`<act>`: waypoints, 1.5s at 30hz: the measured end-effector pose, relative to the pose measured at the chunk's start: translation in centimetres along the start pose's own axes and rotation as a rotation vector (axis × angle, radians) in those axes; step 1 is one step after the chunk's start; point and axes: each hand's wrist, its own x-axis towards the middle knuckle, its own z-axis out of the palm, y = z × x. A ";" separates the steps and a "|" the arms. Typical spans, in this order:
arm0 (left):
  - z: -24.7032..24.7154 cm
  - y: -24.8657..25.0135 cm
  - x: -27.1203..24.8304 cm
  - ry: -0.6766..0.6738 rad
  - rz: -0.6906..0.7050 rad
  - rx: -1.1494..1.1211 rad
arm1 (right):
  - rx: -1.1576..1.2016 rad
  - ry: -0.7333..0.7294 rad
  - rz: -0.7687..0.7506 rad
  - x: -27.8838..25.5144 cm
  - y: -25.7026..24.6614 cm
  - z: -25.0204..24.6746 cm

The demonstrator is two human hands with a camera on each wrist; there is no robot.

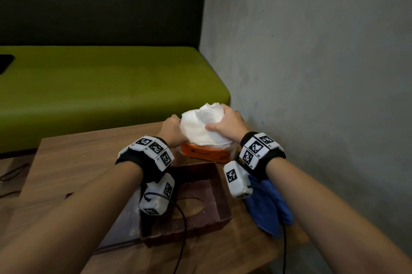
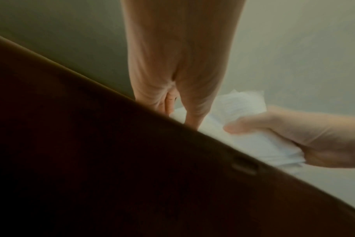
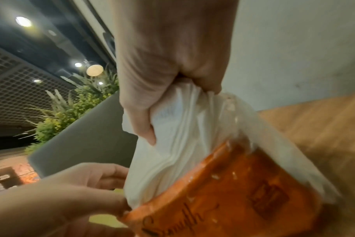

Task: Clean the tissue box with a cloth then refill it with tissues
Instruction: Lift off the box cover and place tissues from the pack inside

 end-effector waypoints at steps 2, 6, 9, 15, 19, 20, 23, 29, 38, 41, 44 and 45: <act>-0.2 -0.7 0.1 0.031 -0.012 -0.052 | 0.033 0.035 -0.062 0.1 -0.2 0.2; -0.4 -1.4 0.2 0.052 -0.026 -0.118 | 0.092 0.148 -0.107 -0.4 0.4 0.3; -0.3 -1.0 0.2 0.042 -0.006 -0.089 | 0.115 0.154 -0.111 -0.9 0.9 -0.2; -1.3 -0.6 -0.6 0.161 -0.036 -0.109 | 0.492 0.246 -0.113 -2.5 -0.9 -3.6; -3.6 0.1 -3.1 -0.039 -0.011 -0.786 | 0.731 0.114 -0.151 -4.8 -3.3 -5.7; -4.5 0.5 -4.0 -0.158 -0.024 -0.995 | 0.753 0.080 -0.143 -5.4 -3.8 -5.6; -7.1 2.0 -6.7 -0.369 -0.109 -1.265 | 0.722 0.015 -0.058 -7.0 -4.5 -4.2; -8.6 0.5 -11.5 -0.460 -0.074 -0.885 | 0.669 -0.118 0.265 -10.2 -2.9 0.1; -5.0 -2.8 -15.6 -0.194 -0.150 -0.639 | 0.180 -0.139 0.165 -13.9 -2.7 2.0; -3.7 -2.3 -15.4 -0.171 -0.117 -0.478 | -0.081 -0.130 0.124 -14.4 -2.8 2.2; -2.9 -2.0 -14.7 -0.189 -0.109 -0.346 | -0.182 -0.145 0.087 -14.6 -3.2 2.2; -2.7 -1.8 -14.5 -0.203 -0.113 -0.277 | -0.195 -0.152 0.068 -14.6 -3.3 2.3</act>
